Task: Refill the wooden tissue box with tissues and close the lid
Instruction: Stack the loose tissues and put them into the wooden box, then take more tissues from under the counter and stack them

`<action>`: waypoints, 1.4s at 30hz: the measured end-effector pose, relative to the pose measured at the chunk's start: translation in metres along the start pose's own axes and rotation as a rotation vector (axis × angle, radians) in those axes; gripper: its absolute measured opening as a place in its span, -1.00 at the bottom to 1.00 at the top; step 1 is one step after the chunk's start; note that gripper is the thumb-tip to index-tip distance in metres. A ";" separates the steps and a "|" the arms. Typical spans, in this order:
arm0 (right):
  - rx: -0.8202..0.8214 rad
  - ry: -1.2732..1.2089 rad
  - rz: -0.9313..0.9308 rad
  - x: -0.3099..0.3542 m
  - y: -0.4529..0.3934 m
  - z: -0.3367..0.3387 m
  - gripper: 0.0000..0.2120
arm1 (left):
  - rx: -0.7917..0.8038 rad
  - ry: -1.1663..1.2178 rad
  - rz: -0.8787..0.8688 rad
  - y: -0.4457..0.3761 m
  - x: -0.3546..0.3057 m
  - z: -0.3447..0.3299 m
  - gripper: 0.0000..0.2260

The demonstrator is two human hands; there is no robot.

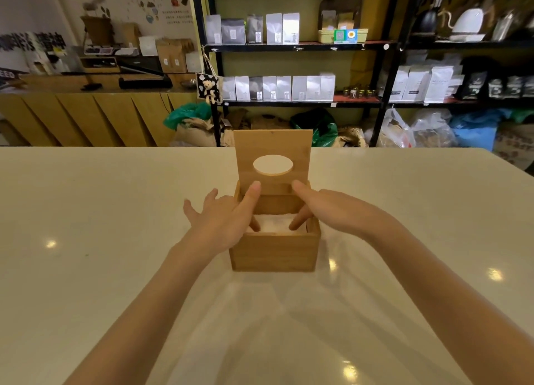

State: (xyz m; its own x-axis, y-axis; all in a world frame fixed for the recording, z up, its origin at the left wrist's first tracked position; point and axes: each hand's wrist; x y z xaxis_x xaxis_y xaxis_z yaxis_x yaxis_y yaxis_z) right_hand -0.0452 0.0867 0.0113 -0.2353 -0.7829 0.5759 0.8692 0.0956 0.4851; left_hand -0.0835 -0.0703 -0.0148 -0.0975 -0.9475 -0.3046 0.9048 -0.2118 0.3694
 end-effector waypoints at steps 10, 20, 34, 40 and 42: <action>-0.107 -0.027 0.079 0.015 0.053 0.012 -0.47 | -0.025 -0.037 -0.222 0.034 0.007 0.028 -0.44; -0.611 0.221 0.154 -0.017 0.111 -0.113 -0.46 | -0.320 -0.125 -0.469 0.119 0.037 -0.062 -0.42; -0.901 0.575 0.146 -0.125 0.160 -0.284 -0.42 | -0.540 -0.204 -0.500 0.202 0.103 -0.236 -0.42; -0.661 0.596 -0.018 -0.170 0.149 -0.347 -0.37 | -0.310 -0.233 -0.475 0.195 0.121 -0.300 -0.45; -0.573 0.571 -0.049 -0.178 0.142 -0.357 -0.40 | -0.222 -0.280 -0.439 0.184 0.125 -0.315 -0.42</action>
State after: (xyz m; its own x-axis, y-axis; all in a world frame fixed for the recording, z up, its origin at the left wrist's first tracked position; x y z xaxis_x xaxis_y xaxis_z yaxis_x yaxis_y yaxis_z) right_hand 0.2756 0.0207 -0.2570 -0.1551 -0.9859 0.0630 0.9878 -0.1555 -0.0002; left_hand 0.2014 -0.1525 -0.2612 -0.5633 -0.8156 -0.1326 0.8171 -0.5737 0.0574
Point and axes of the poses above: each hand's wrist, its own y-axis away from the middle knuckle, its own z-axis out of the back of the hand, x = y × z, and after that the axes turned 14 degrees about x, right-handed
